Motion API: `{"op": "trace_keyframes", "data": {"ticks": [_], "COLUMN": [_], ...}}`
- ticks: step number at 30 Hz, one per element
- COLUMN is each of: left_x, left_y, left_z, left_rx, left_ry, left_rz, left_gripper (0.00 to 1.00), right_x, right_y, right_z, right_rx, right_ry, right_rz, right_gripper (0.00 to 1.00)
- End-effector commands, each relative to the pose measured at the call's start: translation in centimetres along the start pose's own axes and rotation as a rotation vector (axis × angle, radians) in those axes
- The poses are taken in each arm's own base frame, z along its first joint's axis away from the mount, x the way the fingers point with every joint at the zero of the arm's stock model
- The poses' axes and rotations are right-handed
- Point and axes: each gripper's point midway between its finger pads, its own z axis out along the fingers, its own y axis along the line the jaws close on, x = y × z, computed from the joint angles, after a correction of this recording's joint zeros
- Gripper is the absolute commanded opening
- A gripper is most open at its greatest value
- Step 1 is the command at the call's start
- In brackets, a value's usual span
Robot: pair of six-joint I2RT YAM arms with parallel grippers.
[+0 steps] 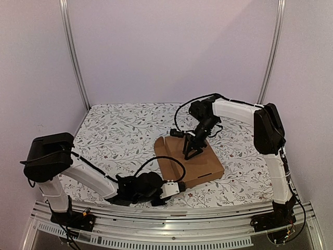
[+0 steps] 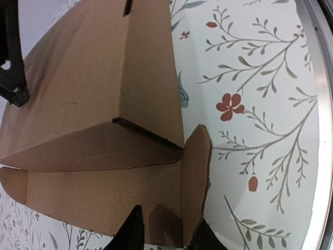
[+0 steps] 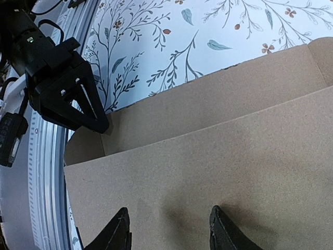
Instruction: Fold the paper box
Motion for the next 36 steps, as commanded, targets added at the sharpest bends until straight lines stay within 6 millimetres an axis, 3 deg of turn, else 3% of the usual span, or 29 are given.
{"op": "trace_keyframes", "data": {"ticks": [1,10,23,36], "left_x": [1.2,-0.4,-0.6,-2.3], "left_y": [-0.6,-0.9,0.0,0.6], "left_z": [1.1,-0.1,-1.0,-2.9], "left_rx": [-0.011,0.043,0.090,0.108], "left_ry": [0.048,-0.013,-0.064,-0.158], "left_rz": [0.042,-0.085,-0.339,-0.402], "left_gripper": [0.23,0.00,0.01,0.03], "right_x": [4.1,4.0,4.2,4.1], "right_y": [0.5,0.5,0.3,0.2], "right_z": [3.2,3.4,3.6,3.7], "right_rx": [-0.074,-0.082,-0.080,-0.081], "right_ry": [0.150,0.146,0.149,0.143], "right_rz": [0.123,0.129,0.138,0.149], "right_gripper": [0.51,0.50,0.50,0.49]}}
